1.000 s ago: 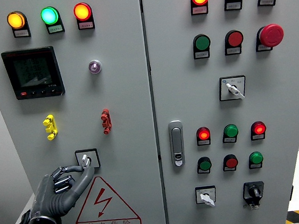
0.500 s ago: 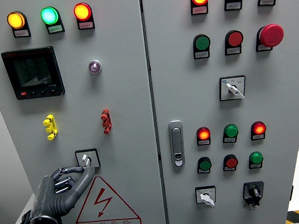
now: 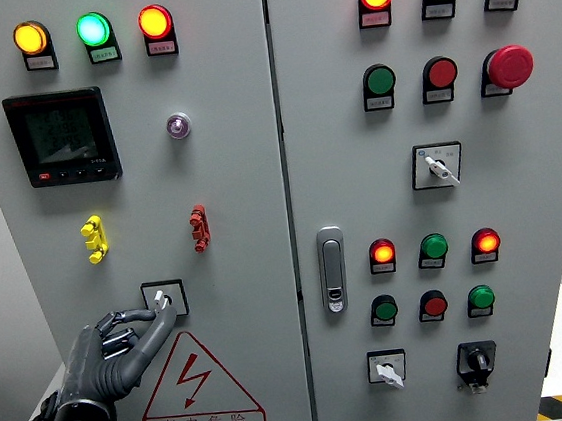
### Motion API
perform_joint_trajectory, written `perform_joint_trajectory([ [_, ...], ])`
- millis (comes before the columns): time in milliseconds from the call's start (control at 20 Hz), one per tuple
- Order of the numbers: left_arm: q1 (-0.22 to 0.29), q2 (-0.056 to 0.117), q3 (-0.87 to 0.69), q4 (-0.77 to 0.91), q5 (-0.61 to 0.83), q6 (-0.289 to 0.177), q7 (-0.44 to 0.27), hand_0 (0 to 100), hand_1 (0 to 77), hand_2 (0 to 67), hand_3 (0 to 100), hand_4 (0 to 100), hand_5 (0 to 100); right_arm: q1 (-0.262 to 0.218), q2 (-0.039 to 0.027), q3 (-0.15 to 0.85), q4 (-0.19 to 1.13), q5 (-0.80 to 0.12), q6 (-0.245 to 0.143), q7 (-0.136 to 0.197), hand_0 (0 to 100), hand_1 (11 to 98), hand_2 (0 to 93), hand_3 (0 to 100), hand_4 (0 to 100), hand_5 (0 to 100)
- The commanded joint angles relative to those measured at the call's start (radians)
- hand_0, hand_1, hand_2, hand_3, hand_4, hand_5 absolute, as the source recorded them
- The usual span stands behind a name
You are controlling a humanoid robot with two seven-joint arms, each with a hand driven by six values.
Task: Turn on light switch 1
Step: 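Close the left hand fingers around the rotary switch knob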
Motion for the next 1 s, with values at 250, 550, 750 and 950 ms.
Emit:
perform_joint_trajectory([
  [250,-0.004,-0.001,0.003,0.003,0.0,0.001,0.007,0,59.2,48.0,100,100,100,0.0,0.0014,0.0,0.0,0.0,0.0,0.0,0,19.5,0.0,20,19,11],
  [550,-0.011,-0.001,0.003,0.005,0.0,0.001,0.03,0,58.2,49.4,100,100,100,0.0,-0.0001,0.0,0.0,0.0,0.0,0.0,0,19.8,0.0,20,19,11],
  [750,-0.011,-0.002,0.003,0.006,0.002,0.001,0.032,0,57.8,50.2,100,100,100,0.0,-0.0001,-0.001,0.0,0.0,-0.001,0.0,0,19.9,0.0,20,19,11],
  [950,-0.031,-0.004,0.003,0.018,0.015,0.001,0.035,0,57.5,50.8,100,100,100,0.0,-0.0001,-0.001,0.001,0.0,0.0,0.0,0,19.5,0.0,20,19,11],
])
